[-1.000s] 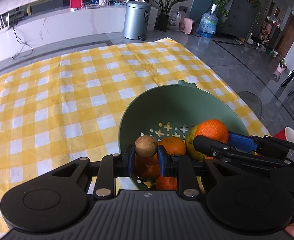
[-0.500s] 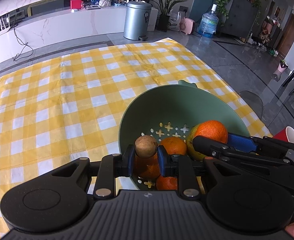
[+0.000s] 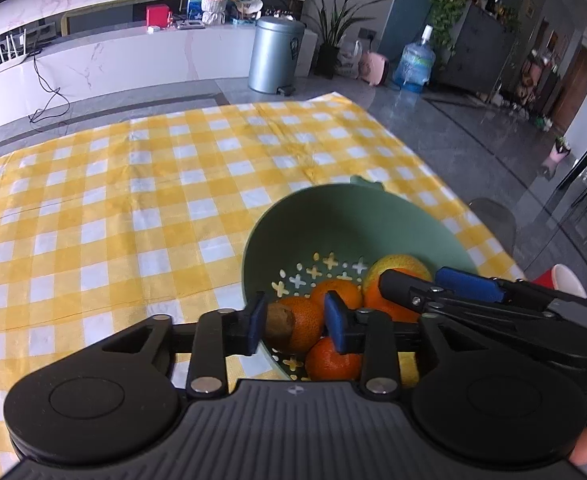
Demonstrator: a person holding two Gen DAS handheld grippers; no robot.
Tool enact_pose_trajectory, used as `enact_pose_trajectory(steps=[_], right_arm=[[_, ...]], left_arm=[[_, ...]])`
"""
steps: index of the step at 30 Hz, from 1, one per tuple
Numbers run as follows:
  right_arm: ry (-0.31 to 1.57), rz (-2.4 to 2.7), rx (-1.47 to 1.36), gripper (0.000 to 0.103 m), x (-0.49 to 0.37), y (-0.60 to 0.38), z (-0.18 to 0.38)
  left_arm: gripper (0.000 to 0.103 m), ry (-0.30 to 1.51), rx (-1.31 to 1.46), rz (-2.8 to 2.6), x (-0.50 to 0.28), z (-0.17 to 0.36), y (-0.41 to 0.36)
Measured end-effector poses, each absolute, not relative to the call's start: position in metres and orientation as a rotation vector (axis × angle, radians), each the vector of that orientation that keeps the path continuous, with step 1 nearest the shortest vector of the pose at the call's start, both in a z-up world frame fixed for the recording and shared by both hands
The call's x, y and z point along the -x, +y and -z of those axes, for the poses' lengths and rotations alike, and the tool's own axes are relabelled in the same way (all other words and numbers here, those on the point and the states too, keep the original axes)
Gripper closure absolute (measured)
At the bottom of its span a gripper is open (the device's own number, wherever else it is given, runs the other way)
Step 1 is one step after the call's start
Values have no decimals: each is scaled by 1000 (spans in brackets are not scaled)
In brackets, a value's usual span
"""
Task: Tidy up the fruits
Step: 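Carry the kiwi and tangerine into the colander and open both tools, then move both open tools back toward the remaining kiwis and cucumber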
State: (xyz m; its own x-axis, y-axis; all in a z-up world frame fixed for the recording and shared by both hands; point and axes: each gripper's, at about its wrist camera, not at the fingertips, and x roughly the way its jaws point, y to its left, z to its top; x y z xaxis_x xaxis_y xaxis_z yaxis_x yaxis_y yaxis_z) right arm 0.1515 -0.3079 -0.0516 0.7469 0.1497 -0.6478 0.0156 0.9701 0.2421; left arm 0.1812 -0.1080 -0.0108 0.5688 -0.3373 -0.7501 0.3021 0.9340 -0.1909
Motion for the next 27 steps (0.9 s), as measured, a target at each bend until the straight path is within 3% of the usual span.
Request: enact_pose_trajectory(steps=[4, 18, 27], right_arm=[[709, -73, -226, 43, -149, -306, 49], [524, -84, -137, 25, -113, -291, 27], [559, -142, -200, 25, -94, -280, 29]], left_arm=[[47, 864, 30, 364, -173, 3, -106], [45, 807, -37, 305, -131, -19, -85], [45, 844, -73, 253, -107, -21, -56]])
